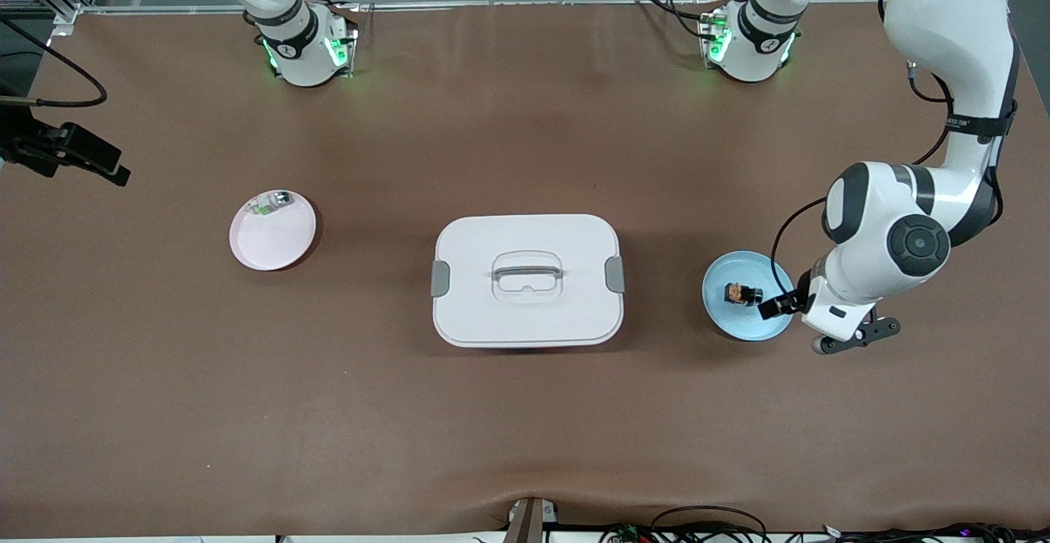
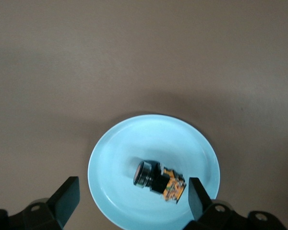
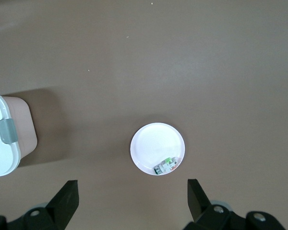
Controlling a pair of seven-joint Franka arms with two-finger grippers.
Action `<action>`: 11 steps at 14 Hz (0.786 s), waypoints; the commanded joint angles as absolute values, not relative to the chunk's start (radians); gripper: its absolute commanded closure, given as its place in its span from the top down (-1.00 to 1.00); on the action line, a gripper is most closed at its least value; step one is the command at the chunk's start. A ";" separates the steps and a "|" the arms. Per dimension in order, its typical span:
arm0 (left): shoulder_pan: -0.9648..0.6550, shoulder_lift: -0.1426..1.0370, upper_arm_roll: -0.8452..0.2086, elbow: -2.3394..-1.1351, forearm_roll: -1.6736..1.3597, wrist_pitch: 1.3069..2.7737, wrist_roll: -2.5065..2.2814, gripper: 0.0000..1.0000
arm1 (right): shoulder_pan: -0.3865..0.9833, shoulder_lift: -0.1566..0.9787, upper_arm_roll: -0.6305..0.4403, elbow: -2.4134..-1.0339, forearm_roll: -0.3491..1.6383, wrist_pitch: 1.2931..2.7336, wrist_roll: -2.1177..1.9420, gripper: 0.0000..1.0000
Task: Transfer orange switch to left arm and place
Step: 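Open the left gripper and release the switch on the plate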
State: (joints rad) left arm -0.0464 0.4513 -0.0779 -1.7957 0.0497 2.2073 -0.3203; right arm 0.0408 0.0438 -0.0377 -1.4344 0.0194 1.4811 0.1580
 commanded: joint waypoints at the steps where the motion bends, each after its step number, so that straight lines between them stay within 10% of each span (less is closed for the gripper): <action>1: -0.023 0.417 -0.092 -1.799 0.020 2.142 -0.165 1.00 | 0.031 -0.003 -0.025 -1.471 0.020 1.496 0.179 1.00; 11: 0.046 0.286 -0.094 -1.773 -0.020 2.137 -0.160 1.00 | 0.020 -0.055 -0.031 -1.595 0.018 1.623 0.175 1.00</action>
State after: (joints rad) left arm 0.0148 0.3473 -0.0783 -1.7550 0.0118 2.1557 -0.1628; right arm 0.0381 -0.0230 -0.0395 -1.5658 0.0190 1.6079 0.1674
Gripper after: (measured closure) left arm 0.000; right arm 0.000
